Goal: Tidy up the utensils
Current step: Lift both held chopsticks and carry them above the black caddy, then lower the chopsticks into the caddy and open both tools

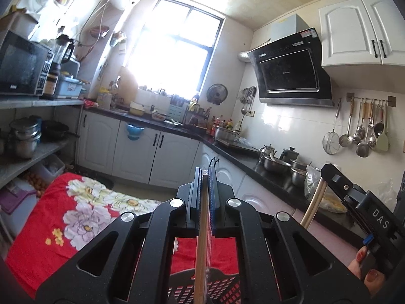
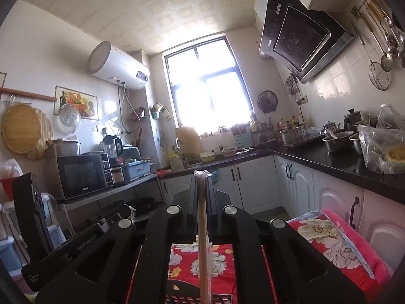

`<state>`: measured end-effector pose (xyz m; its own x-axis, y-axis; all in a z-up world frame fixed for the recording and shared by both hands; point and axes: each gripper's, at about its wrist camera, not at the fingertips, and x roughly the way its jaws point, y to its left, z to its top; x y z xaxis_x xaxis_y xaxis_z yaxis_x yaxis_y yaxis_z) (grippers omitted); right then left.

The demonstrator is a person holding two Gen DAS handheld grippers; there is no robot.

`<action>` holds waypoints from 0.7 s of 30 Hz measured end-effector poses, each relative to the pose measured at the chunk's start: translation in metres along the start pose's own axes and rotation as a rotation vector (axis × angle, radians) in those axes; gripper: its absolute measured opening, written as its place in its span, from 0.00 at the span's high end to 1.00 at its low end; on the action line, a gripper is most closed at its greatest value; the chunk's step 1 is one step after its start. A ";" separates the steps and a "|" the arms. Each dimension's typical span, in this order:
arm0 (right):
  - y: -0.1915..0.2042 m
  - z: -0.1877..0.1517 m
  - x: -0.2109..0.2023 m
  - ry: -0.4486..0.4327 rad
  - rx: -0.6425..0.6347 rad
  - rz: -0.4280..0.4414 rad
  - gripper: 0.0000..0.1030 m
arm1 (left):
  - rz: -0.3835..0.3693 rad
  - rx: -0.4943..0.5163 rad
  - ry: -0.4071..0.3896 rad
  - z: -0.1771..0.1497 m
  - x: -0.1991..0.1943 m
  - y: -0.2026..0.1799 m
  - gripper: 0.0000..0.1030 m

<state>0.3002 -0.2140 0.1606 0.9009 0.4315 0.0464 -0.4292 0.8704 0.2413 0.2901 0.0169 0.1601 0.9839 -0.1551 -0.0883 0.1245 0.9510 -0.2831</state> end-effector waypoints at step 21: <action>-0.005 -0.061 0.006 0.074 -0.034 -0.033 0.94 | -0.048 0.004 0.075 -0.055 0.002 0.016 0.97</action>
<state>0.3039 -0.2014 0.1005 0.9081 0.4174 -0.0333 -0.4022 0.8915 0.2083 0.2875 0.0173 0.1027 0.9644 -0.2204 -0.1462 0.1724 0.9430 -0.2845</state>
